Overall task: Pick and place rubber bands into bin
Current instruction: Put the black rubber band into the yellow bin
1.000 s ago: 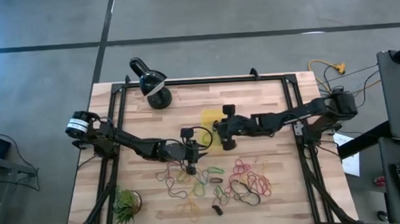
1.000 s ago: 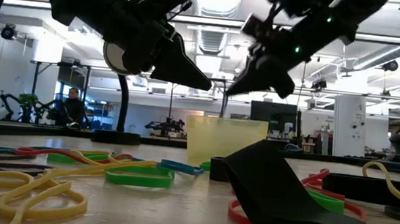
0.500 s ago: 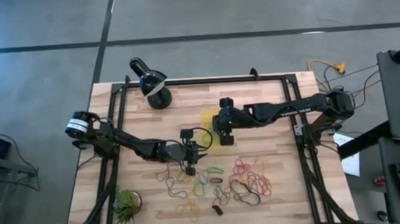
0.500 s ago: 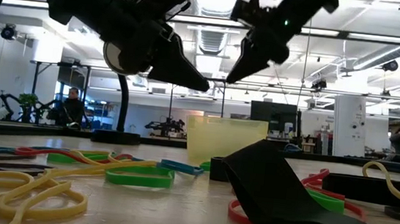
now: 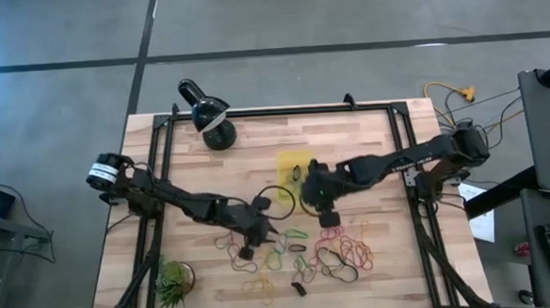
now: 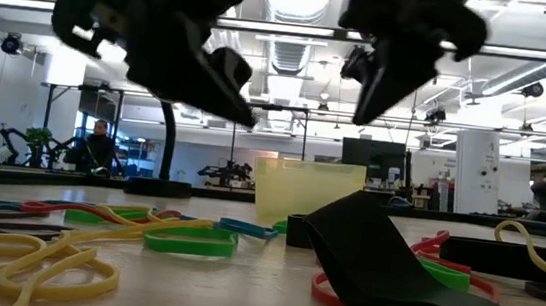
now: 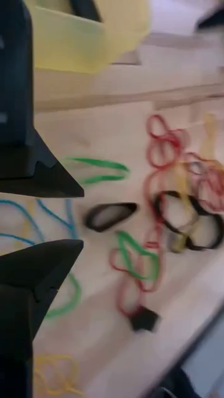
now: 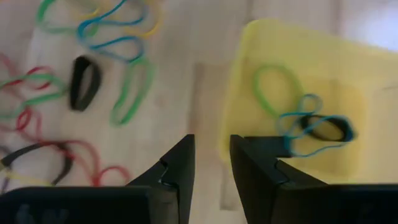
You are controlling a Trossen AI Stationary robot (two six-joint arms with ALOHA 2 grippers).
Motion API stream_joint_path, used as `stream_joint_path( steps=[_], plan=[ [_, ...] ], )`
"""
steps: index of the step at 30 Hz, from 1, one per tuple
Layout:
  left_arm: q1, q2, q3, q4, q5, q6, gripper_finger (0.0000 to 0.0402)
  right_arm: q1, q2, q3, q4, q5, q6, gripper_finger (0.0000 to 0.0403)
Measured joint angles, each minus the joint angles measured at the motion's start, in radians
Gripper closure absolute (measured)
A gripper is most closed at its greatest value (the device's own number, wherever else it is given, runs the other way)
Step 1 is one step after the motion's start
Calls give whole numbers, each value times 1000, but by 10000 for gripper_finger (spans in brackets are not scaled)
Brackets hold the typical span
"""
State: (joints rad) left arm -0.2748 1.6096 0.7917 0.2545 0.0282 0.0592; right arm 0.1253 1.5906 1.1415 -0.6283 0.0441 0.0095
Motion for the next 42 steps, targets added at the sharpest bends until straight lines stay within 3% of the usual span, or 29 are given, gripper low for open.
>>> stream_joint_path(
  steps=[8,17,28,37,42],
  plan=[
    [-28,60,14,166,30,44,299,108,0,-82,42,14,120,327],
    [-35,201,113,213,44,86,299,159,-6,-139,52,190,213,342],
    [-33,348,259,46,44,82,299,159,-7,-177,57,222,251,344],
    [-23,355,275,-40,-21,54,301,159,-11,-179,57,222,252,344],
    [-22,354,275,-79,-23,52,326,159,-11,-179,59,222,252,344]
  ],
)
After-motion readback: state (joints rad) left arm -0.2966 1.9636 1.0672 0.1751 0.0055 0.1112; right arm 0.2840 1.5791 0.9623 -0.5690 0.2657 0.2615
